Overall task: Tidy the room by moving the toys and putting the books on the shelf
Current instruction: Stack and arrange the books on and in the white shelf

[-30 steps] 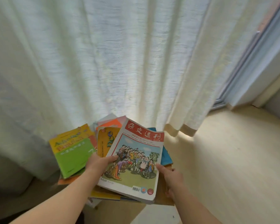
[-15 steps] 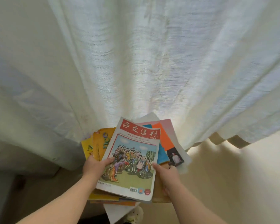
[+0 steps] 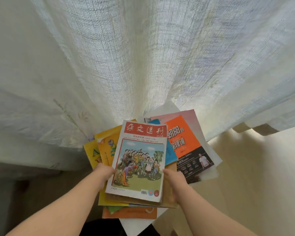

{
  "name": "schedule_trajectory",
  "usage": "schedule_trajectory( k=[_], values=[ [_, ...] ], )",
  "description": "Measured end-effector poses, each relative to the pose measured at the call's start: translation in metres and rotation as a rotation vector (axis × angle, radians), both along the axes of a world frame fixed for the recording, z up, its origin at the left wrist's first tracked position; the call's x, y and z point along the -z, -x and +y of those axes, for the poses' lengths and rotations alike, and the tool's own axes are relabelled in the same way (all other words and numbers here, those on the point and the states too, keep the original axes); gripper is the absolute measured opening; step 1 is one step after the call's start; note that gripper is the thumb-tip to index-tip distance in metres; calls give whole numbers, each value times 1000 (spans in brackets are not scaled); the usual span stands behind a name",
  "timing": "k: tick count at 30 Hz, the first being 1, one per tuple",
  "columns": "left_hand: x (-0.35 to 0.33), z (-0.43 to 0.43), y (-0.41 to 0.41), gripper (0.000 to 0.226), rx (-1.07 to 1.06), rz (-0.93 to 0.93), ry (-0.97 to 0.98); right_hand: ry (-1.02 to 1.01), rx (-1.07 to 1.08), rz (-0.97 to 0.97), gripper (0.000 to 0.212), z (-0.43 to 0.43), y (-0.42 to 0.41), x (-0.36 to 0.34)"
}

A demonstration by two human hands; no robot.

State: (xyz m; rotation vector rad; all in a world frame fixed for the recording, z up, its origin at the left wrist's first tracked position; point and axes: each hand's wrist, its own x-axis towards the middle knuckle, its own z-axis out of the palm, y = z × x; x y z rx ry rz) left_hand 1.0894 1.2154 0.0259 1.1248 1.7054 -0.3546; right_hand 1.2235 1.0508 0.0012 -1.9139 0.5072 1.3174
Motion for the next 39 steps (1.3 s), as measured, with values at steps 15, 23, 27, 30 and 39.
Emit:
schedule_trajectory(
  k=[15, 23, 27, 30, 39],
  values=[
    [-78, -107, -131, 33, 808, -246, -230, -87, 309, -208, 50, -94, -38, -86],
    [-115, -306, -151, 27, 1160, -401, -150, -40, 700, -327, 29, -290, -8, -116],
    [-118, -441, -124, 24, 1268, -453, -58, -26, 866, -340, 17, -421, 45, -117],
    [-117, -524, -96, 12, 1324, -464, 3, -9, 955, -328, 11, -500, 91, -118],
    [-103, -783, 12, 6, 1694, -422, 179, 45, 1329, -251, 9, -710, 250, -113]
  ],
)
